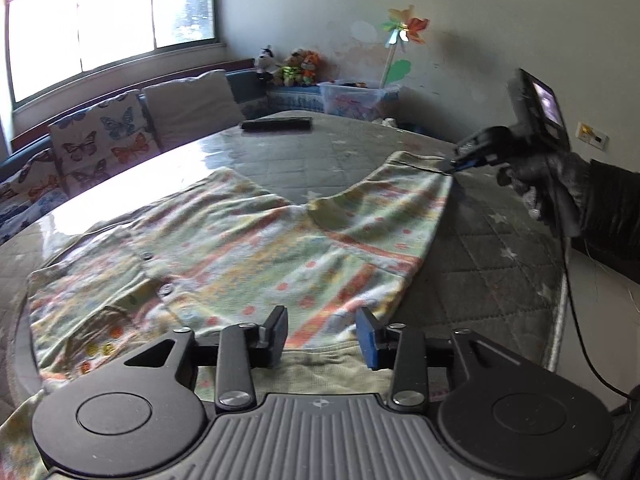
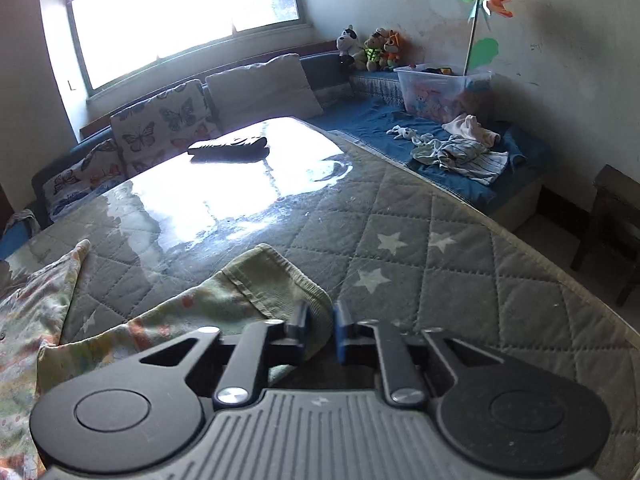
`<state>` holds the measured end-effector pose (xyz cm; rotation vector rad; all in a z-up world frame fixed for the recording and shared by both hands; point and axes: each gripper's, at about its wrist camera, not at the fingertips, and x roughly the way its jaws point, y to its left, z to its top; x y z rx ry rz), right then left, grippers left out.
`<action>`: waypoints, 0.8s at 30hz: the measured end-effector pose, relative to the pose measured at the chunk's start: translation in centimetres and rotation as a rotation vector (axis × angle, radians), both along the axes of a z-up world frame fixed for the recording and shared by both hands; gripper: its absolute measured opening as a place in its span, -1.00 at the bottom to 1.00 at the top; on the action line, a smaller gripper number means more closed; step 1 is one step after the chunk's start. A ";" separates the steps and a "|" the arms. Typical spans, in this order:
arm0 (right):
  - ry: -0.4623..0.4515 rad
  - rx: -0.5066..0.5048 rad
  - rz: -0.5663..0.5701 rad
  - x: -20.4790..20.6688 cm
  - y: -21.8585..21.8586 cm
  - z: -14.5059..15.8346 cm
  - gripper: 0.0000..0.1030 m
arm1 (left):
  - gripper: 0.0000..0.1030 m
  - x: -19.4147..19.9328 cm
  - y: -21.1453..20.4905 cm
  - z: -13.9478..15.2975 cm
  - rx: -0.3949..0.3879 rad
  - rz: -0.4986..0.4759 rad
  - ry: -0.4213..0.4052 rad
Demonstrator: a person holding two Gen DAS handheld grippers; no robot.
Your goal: Fold clothes
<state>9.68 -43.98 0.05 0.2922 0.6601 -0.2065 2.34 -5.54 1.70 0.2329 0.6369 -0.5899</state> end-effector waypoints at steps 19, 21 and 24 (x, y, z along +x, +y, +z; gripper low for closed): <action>-0.251 0.071 0.534 -0.5 14.9 11.7 -0.88 | -0.08 -0.4 5.8 -0.8 -0.038 0.238 0.029; -0.251 0.080 0.623 -0.4 17.7 11.9 -0.88 | -0.08 -0.7 6.4 -0.7 -0.044 0.254 0.027; -0.232 0.080 0.742 -0.5 21.8 11.3 -0.88 | -0.08 -1.1 7.1 -0.8 -0.047 0.274 0.028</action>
